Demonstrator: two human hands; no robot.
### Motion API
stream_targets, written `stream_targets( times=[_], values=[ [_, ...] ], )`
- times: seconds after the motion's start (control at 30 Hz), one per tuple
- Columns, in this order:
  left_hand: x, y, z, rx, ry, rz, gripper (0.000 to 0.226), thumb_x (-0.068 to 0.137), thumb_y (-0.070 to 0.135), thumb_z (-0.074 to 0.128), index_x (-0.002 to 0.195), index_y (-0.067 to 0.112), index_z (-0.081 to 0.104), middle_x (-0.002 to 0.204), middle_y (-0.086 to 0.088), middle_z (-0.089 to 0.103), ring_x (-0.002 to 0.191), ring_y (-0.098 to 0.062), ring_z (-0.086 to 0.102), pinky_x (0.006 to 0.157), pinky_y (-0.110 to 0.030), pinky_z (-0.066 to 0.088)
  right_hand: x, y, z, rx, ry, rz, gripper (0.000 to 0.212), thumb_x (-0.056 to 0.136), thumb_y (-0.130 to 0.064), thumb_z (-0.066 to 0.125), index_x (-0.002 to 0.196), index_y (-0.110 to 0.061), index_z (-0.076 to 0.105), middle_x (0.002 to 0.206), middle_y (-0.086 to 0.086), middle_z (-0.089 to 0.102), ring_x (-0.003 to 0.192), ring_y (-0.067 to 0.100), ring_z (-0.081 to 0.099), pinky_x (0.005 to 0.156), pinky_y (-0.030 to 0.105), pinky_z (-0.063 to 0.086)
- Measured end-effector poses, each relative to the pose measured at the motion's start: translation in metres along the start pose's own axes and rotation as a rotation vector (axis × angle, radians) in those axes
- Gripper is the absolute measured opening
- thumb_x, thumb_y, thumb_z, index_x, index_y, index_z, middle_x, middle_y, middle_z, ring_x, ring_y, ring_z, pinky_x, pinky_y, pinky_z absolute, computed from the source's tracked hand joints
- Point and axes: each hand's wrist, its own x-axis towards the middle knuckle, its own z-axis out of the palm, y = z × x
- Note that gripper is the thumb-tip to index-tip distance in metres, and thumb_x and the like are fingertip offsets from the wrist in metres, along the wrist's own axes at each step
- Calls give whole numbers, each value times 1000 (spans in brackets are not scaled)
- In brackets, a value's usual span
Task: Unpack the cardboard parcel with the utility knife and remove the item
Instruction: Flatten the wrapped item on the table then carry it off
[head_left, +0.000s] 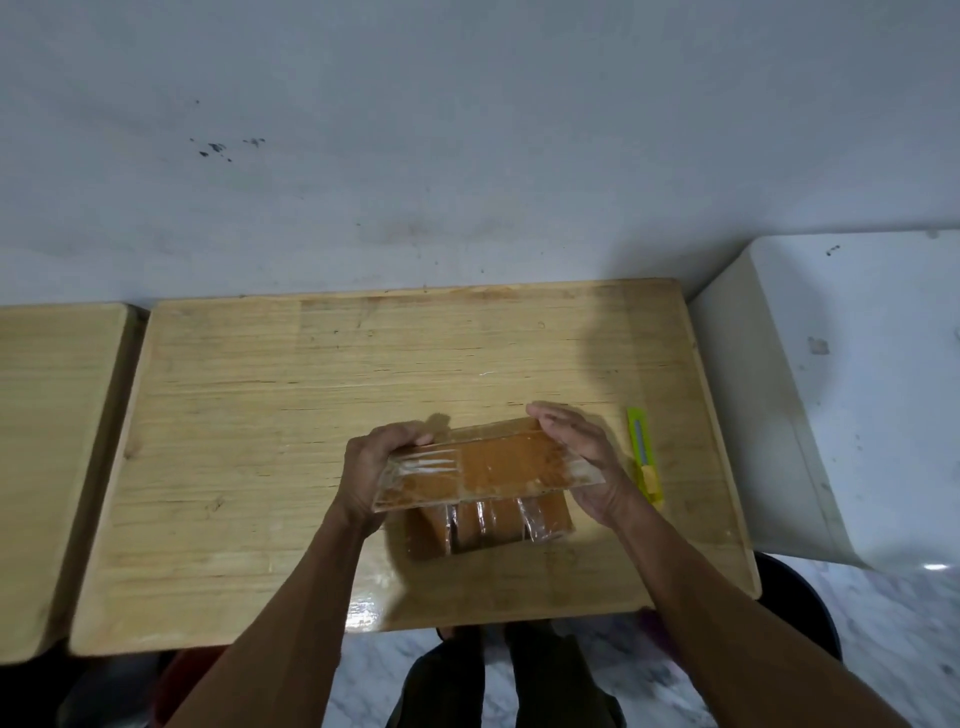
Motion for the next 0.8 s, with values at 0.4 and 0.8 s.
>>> stream_targets(
  times=[0.4,0.8],
  values=[
    [-2,-9,-8,321,17,-35,19,76,4,82,94,1,80,113,-14,71,113,-20,63,81,-14,52,3,-6,-16,-284,-59,126,34,93,-2,59,127,-1,63,131,-1,54,120,10,53,95,17,45],
    [-7,-4,-9,588,-77,16,37,67,8,91,102,14,81,123,-3,63,117,-9,60,100,-26,52,-10,-1,-21,-765,-217,131,58,93,-7,62,147,-16,43,147,-13,31,134,1,32,98,-1,30]
  ],
)
